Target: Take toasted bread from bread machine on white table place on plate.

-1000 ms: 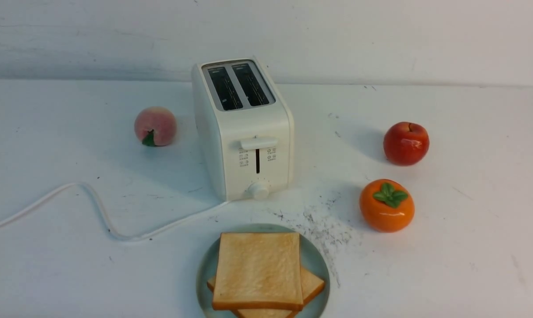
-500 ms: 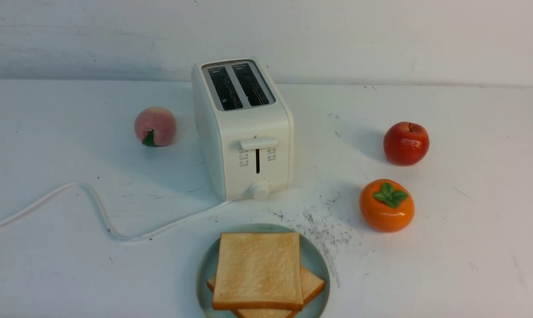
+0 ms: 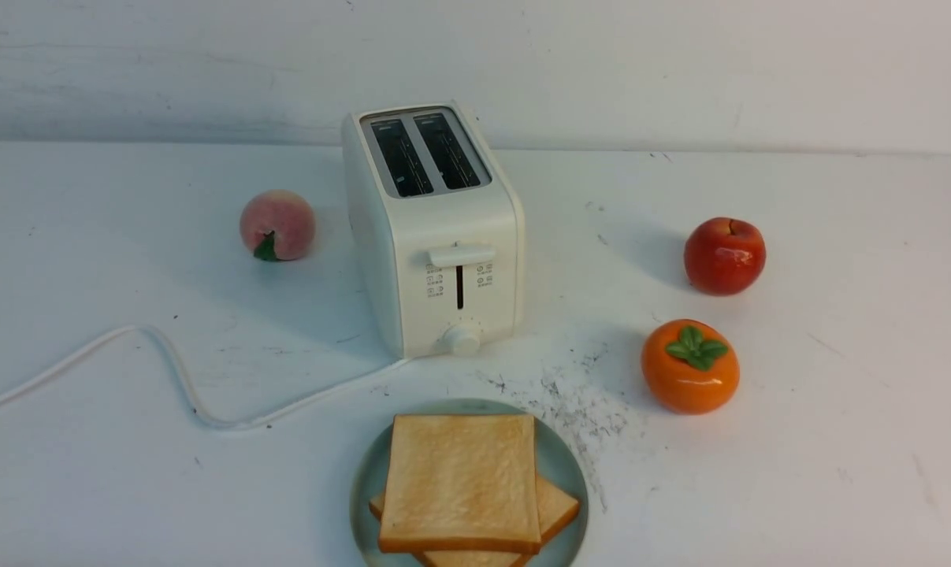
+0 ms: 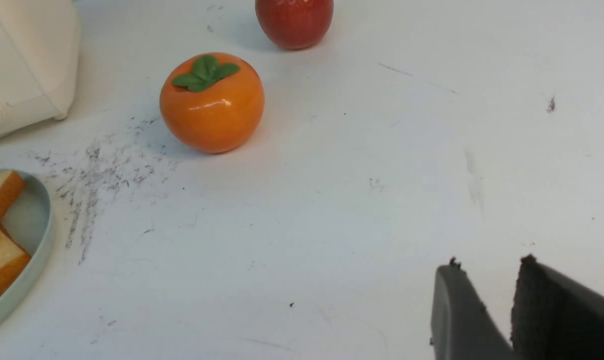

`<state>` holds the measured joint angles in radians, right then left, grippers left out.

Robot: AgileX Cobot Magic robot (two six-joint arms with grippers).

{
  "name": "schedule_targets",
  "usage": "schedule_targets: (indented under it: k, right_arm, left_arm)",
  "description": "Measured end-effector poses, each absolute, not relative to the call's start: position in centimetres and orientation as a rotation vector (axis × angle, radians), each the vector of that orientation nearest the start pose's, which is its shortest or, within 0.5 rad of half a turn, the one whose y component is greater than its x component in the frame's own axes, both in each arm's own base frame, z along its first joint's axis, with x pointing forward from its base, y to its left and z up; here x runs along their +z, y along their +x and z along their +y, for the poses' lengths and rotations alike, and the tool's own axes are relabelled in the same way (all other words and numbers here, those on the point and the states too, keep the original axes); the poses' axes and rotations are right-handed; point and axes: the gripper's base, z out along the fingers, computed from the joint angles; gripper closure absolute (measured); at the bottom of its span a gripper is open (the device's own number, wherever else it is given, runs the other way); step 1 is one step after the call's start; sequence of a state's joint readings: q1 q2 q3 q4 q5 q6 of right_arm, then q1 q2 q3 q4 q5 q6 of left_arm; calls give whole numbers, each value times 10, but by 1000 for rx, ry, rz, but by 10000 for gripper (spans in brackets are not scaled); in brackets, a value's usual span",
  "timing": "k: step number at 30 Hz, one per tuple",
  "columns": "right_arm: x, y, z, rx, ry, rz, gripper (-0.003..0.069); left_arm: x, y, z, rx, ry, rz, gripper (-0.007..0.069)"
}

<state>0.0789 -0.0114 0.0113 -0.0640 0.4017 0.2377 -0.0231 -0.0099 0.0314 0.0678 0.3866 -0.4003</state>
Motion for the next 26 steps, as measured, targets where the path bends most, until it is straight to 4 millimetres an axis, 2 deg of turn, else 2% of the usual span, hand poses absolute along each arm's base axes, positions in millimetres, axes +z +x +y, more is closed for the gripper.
schedule_targets:
  k: [26]
  right_arm:
    - [174, 52, 2, 153, 111, 1884, 447]
  left_arm:
    - [169, 52, 1, -222, -314, 1871, 515]
